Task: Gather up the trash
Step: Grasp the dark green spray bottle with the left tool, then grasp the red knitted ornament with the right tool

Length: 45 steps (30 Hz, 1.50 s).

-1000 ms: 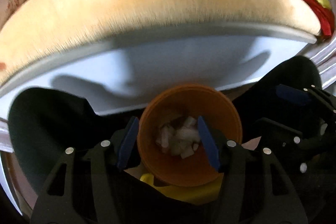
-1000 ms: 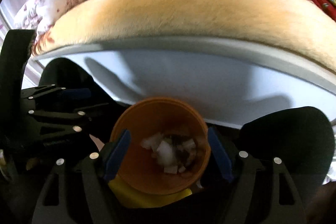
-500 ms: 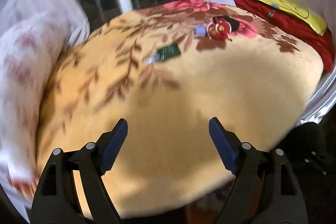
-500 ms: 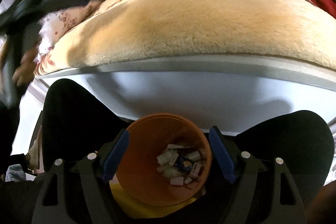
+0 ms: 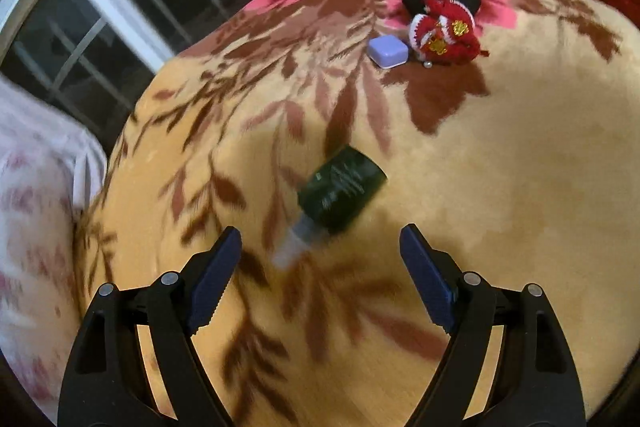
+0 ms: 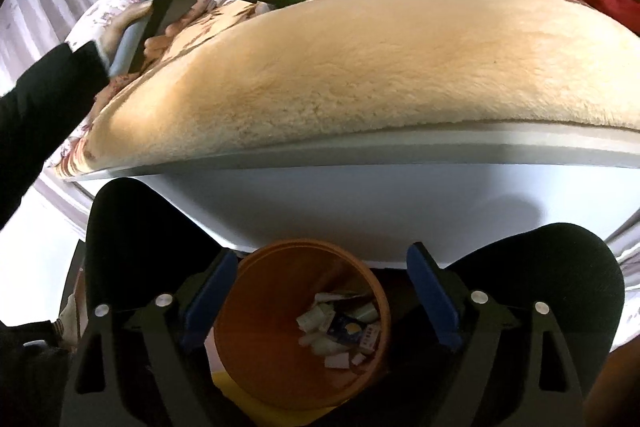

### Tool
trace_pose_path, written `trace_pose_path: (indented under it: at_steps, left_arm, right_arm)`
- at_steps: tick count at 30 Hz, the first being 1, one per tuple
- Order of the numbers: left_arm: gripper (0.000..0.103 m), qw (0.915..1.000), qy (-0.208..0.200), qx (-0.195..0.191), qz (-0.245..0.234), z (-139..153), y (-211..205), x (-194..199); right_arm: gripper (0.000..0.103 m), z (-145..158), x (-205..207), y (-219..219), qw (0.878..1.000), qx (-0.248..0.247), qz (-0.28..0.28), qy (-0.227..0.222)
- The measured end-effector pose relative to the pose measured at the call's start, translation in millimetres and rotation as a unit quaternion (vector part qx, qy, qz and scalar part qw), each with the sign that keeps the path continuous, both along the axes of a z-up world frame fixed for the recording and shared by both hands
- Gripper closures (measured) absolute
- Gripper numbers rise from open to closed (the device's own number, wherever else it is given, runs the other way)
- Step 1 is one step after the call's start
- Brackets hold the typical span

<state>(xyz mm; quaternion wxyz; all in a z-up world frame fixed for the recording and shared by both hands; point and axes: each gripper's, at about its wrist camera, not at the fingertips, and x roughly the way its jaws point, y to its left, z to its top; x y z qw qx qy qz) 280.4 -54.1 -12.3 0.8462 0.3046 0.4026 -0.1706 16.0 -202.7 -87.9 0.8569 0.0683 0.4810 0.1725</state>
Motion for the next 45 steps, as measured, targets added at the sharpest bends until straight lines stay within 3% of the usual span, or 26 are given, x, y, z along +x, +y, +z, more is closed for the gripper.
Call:
trace_pose_path:
  at_steps: [3,8,9,10,11,16,19,21,23,25,29,34,40,45]
  left_arm:
    - [0.024,0.9995,-0.003,0.023,-0.022,-12,-5,18]
    - [0.026,0.9989,0.001,0.02,-0.043,-28,-8,34]
    - [0.036,0.999,0.008,0.01,-0.043,-28,-9,35]
    - [0.055,0.9986,0.025,-0.006,-0.046,-29,-9,36]
    - [0.06,0.9979,0.038,-0.022,-0.048,-29,-9,36]
    - [0.061,0.9988,0.029,-0.039,0.007,-27,-9,23]
    - [0.061,0.9937,0.046,-0.078,0.066,-17,1,9]
    - [0.061,0.9915,0.037,-0.077,0.099,-14,6,-5]
    - [0.061,0.9851,0.038,-0.069,0.153,-14,14,-21]
    - [0.061,0.9744,0.044,-0.097,0.198,-14,30,-35]
    - [0.063,0.9569,0.027,-0.142,0.252,-25,50,-43]
    - [0.064,0.9573,0.008,-0.121,0.262,-25,46,-43]
    - [0.064,0.956,0.01,-0.134,0.261,-25,50,-40]
    - [0.064,0.9557,0.008,-0.138,0.26,-26,51,-41]
  right_arm:
    - [0.018,-5,5,-3,1.0,0.003,-0.007,0.01]
    - [0.018,-6,8,0,1.0,-0.002,-0.006,0.01]
    - [0.018,-6,8,0,1.0,-0.003,-0.006,0.01]
    - [0.018,-5,8,1,1.0,-0.004,-0.006,0.01]
    - [0.018,-5,8,1,1.0,-0.004,-0.006,0.01]
    - [0.018,-2,6,5,1.0,-0.007,-0.001,0.006]
    - [0.018,12,0,5,1.0,-0.007,0.009,-0.012]
    - [0.018,26,-2,2,1.0,0.002,0.018,-0.025]
    - [0.018,42,2,-2,0.999,0.008,0.025,-0.041]
    - [0.018,62,14,-7,0.997,0.006,0.028,-0.068]
    - [0.012,97,64,-19,0.993,-0.022,0.019,-0.115]
    - [0.012,115,169,-27,0.988,-0.065,-0.008,-0.142]
    - [0.012,86,298,-39,0.993,-0.081,-0.068,-0.061]
    - [0.012,66,344,-34,0.989,-0.119,-0.084,-0.02]
